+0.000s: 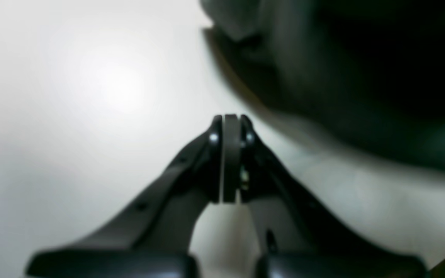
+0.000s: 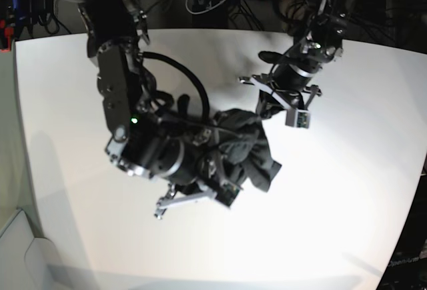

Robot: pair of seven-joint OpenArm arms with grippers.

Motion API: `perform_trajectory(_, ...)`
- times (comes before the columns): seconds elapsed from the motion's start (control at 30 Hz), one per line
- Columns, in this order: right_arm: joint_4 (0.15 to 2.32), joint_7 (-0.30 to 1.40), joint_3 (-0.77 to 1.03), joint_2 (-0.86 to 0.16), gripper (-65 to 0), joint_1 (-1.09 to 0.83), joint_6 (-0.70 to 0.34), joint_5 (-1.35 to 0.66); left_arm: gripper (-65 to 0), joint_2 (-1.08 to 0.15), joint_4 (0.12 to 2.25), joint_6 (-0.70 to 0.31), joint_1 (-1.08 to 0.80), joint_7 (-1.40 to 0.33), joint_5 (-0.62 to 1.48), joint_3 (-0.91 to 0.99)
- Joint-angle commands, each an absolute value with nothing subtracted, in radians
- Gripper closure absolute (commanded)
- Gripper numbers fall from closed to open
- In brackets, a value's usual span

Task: Layout the t-shirt on the table in an organized manner, then fold the t-shirt properly
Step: 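Pull the bundle with the right gripper while the left gripper releases and lifts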

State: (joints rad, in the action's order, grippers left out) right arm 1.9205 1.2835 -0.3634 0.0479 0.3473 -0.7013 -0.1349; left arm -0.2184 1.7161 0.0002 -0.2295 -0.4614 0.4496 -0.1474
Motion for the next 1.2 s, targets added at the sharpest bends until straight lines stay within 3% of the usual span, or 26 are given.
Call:
perform_trajectory(0.0, 1.928, 1.265, -0.351, 0.068, 0.0, 0.372, -0.698, -0.145, -0.9, -0.22, 1.738, -0.004, -0.222, -0.437, 0.45, -0.134)
perform_trajectory(0.27, 1.925, 1.265, -0.338, 0.148, 0.0, 0.374, -0.698, -0.147, -0.9, -0.134, 1.739, -0.005, -0.211, -0.435, 0.455, -0.016)
perform_trajectory(0.7, 1.922, 1.313, -0.34, 0.148, 0.0, 0.369, -0.698, -0.255, -0.9, -0.005, 1.739, -0.007, -0.128, -0.435, 0.456, -0.021)
perform_trajectory(1.17, 1.733, 1.239, -0.337, 0.085, 0.0, 0.36, -0.698, -0.259, -0.9, -0.024, 1.801, -0.007, -0.157, -0.435, 0.455, -0.128)
